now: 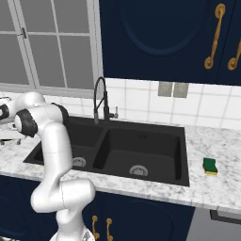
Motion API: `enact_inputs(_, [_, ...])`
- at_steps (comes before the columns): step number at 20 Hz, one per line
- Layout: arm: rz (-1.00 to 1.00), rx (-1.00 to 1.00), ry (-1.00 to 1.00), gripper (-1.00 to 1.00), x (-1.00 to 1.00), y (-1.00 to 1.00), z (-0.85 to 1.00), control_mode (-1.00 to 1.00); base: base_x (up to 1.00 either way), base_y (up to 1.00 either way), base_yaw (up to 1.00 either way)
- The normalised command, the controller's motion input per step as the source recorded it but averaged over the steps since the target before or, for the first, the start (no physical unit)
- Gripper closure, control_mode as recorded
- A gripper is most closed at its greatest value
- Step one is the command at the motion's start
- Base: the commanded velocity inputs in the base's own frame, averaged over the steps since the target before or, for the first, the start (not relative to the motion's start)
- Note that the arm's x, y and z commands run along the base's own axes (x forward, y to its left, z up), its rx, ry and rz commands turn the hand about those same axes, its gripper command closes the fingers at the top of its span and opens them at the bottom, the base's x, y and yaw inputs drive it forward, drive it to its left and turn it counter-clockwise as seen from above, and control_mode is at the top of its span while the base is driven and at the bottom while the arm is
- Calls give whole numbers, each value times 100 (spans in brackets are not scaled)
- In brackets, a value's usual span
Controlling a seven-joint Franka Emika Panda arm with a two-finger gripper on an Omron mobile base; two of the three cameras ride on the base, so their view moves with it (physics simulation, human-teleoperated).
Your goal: Pick the pan and sponge and place them into the sink. Then turn on the water.
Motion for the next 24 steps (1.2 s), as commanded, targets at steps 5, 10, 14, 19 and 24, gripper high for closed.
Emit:
enact_inputs(5, [-7, 0, 0, -100, 0, 30, 0, -100, 0, 0, 0])
enact_inputs(10, [-8, 0, 0, -100, 0, 31, -13, -100, 0, 0, 0])
enact_inputs(14, [-7, 0, 0, -100, 0, 28, -8, -100, 0, 0, 0])
enact_inputs(19, [-7, 0, 0, -100, 0, 14, 0, -100, 0, 0, 0])
enact_inputs(24, [-5, 0, 0, -100, 0, -24, 3, -100, 0, 0, 0])
